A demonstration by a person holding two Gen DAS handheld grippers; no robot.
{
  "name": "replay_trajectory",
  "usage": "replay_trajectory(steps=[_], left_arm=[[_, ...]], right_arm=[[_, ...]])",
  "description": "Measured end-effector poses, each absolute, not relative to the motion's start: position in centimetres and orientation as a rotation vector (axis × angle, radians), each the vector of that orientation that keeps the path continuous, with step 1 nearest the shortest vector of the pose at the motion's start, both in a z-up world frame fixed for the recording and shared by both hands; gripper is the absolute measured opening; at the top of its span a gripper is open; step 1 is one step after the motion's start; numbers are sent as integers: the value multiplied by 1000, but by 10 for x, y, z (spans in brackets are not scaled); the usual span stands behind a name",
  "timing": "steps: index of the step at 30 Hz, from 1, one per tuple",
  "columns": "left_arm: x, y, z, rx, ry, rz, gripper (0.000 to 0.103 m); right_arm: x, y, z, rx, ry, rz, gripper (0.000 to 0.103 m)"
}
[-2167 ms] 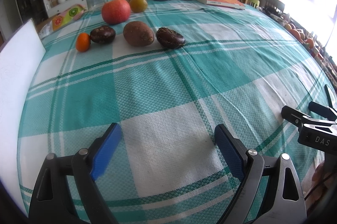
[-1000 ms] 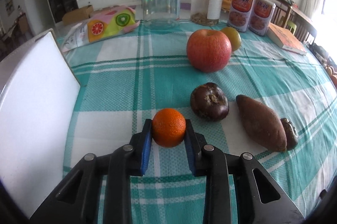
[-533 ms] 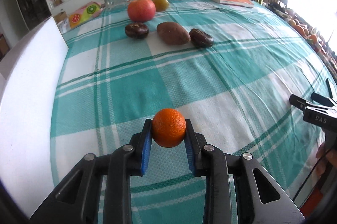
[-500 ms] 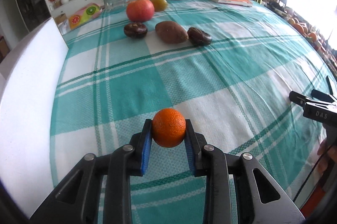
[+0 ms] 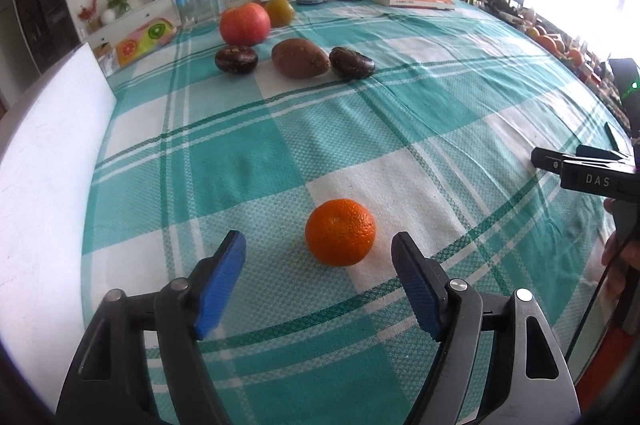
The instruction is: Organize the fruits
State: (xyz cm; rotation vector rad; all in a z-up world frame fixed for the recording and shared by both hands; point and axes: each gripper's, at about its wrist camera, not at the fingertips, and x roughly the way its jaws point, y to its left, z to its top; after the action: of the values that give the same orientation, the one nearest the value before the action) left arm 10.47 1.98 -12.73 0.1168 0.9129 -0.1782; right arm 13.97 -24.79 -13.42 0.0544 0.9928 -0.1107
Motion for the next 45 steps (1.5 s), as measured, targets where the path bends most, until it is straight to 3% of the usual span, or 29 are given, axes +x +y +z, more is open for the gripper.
replay_trajectory(steps=[5,7,8,14,19,21,25,28,29,30,31,34,41,45], left_arm=[[110,14,-131,89,909,-201,76],[110,13,-132,90,898,-198,54],[111,12,-133,90,901,-207,36],[106,23,-125,7,877,-232,33],[97,35,-108,-90,876,-249,33],[91,41,-102,-125,884,-249,33],[80,59,-91,-209,910,-238,33],[70,71,-81,-242,909,-231,33],[66,74,-78,-243,905,-231,33],[63,75,-74,-243,900,-231,33],[59,77,-71,-246,893,-234,33],[52,82,-60,-262,865,-249,33],[32,94,-34,-336,833,-312,33],[6,125,-2,-447,805,-353,33]], right_arm=[[140,-248,-134,54,993,-111,103],[140,-248,-134,54,993,-111,103],[140,-248,-134,54,993,-111,103],[150,-237,-124,104,1006,4,103],[218,-149,-87,66,997,375,98],[253,-104,-79,-5,1024,462,86],[308,-29,-87,-204,1102,495,79],[332,-2,-108,-277,1204,490,66],[336,3,-116,-313,1247,476,50],[338,5,-122,-350,1274,459,40],[338,3,-122,-347,1274,462,40],[326,-20,-106,-221,1252,473,40],[260,-116,-77,440,1192,637,40],[212,-88,-62,574,1184,769,40]])
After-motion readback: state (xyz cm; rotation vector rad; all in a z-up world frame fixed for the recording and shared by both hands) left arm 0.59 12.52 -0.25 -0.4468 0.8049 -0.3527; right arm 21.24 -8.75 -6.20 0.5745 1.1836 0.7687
